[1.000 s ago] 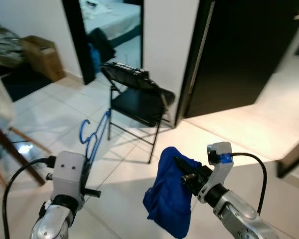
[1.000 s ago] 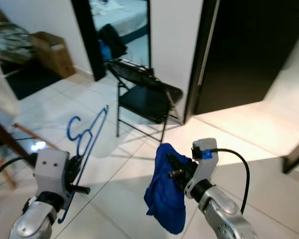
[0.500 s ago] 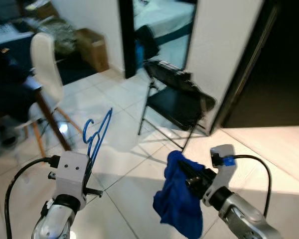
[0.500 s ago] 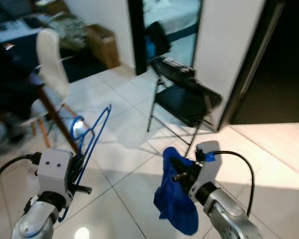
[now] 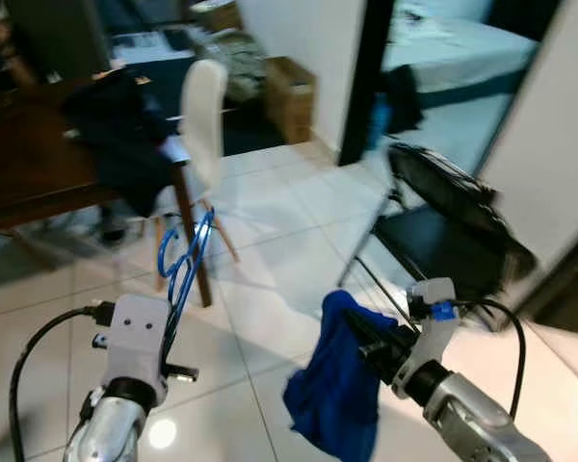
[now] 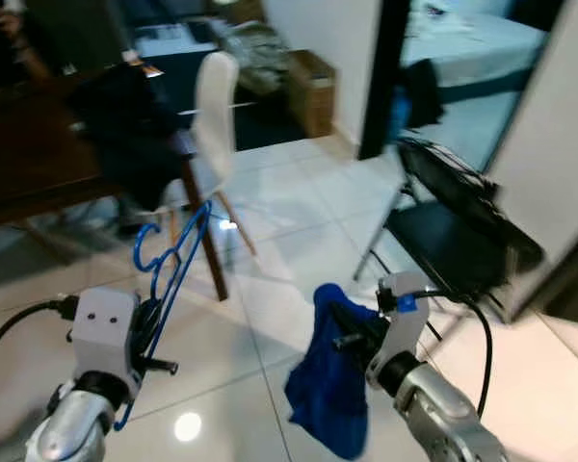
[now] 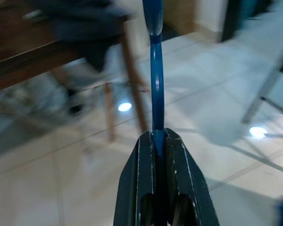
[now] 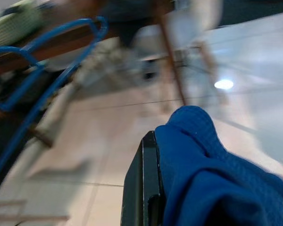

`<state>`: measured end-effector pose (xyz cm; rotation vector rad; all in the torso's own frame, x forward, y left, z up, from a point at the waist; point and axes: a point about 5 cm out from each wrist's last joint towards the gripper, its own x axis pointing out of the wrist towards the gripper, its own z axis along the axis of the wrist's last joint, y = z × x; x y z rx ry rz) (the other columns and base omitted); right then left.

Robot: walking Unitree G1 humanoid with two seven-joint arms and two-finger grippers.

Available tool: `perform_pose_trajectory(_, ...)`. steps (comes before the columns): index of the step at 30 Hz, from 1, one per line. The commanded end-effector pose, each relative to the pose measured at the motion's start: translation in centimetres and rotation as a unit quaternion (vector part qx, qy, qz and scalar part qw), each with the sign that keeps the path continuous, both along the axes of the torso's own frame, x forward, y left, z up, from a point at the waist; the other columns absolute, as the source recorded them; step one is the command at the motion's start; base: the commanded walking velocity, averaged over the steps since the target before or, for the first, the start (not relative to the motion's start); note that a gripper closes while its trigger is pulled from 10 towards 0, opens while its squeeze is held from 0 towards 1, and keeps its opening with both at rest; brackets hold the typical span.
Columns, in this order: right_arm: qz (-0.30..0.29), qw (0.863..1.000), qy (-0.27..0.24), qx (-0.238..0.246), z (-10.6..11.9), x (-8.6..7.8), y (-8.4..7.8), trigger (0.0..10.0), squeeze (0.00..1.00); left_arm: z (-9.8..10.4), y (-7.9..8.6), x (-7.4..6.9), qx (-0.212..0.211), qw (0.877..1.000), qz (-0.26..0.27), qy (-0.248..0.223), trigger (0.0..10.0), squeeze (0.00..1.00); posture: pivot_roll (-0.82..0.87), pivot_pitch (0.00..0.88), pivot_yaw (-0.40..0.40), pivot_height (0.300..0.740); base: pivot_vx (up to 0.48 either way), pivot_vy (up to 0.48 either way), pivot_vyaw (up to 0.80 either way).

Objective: Hang hanger

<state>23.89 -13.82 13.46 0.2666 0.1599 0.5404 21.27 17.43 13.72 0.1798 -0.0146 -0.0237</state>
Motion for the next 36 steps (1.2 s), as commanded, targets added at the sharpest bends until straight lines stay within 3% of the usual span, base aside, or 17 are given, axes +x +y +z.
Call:
perform_pose_trajectory(1,-0.009,1.0,0.003,-0.005,-0.2,-0.3,-0.7,10.0,0.0,0.0,-0.2,-0.1,0.004,1.0,-0.004,0.001,10.0,0.0,0.08,0.085,-0.051,0.74,0.382,0.0,0.77)
perform_pose_trajectory(13,-0.004,1.0,-0.007,0.009,0.4,0.2,-1.0,10.0,0.0,0.5,0.5,0.1,-0.005,1.0,0.011,-0.007,10.0,0.0,0.08,0.062,-0.049,0.74,0.376,0.0,0.78)
perform_pose_trajectory(16,0.004,1.0,-0.027,0.003,1.1,0.9,-0.9,10.0,0.0,0.9,0.6,0.5,-0.009,1.0,0.016,-0.016,10.0,0.0,0.08,0.051,-0.048,0.74,0.375,0.0,0.77)
perform_pose_trajectory(17,0.015,0.998,-0.052,0.016,2.3,2.0,-0.5,10.0,0.0,1.4,0.6,1.0,-0.013,0.999,0.019,-0.028,10.0,0.0,0.08,0.044,-0.047,0.74,0.386,0.0,0.49)
perform_pose_trajectory(19,0.015,0.998,-0.052,0.016,2.3,2.0,-0.5,10.0,0.0,1.4,0.6,1.0,-0.013,0.999,0.019,-0.028,10.0,0.0,0.08,0.044,-0.047,0.74,0.386,0.0,0.49)
perform_pose_trajectory(20,0.037,0.995,-0.079,0.038,3.9,3.0,0.6,10.0,0.0,2.3,0.4,1.7,-0.019,0.998,0.018,-0.048,10.0,0.0,0.09,0.033,-0.046,0.74,0.409,0.0,0.0)
perform_pose_trajectory(22,0.056,0.992,-0.1,0.056,5.2,3.5,1.5,10.0,0.0,3.2,0.2,2.2,-0.021,0.997,0.018,-0.066,10.0,0.0,0.09,0.033,-0.046,0.74,0.407,0.0,0.0)
perform_pose_trajectory(25,0.064,0.99,-0.11,0.06,5.8,3.6,1.9,10.0,0.0,3.6,0.1,2.3,-0.02,0.997,0.019,-0.074,10.0,0.0,0.09,0.033,-0.046,0.74,0.405,0.0,0.0)
perform_pose_trajectory(27,0.097,0.982,-0.15,0.054,7.6,4.2,3.1,10.0,0.0,4.1,0.0,2.8,-0.03,0.996,0.026,-0.084,10.0,0.0,0.1,0.014,-0.04,0.74,0.409,0.0,0.0)
perform_pose_trajectory(36,0.117,0.97,-0.206,0.053,11.5,6.1,5.2,10.0,0.0,3.7,-0.7,3.2,-0.057,0.995,0.027,-0.08,10.0,0.0,0.12,0.002,-0.046,0.74,0.41,0.0,0.0)
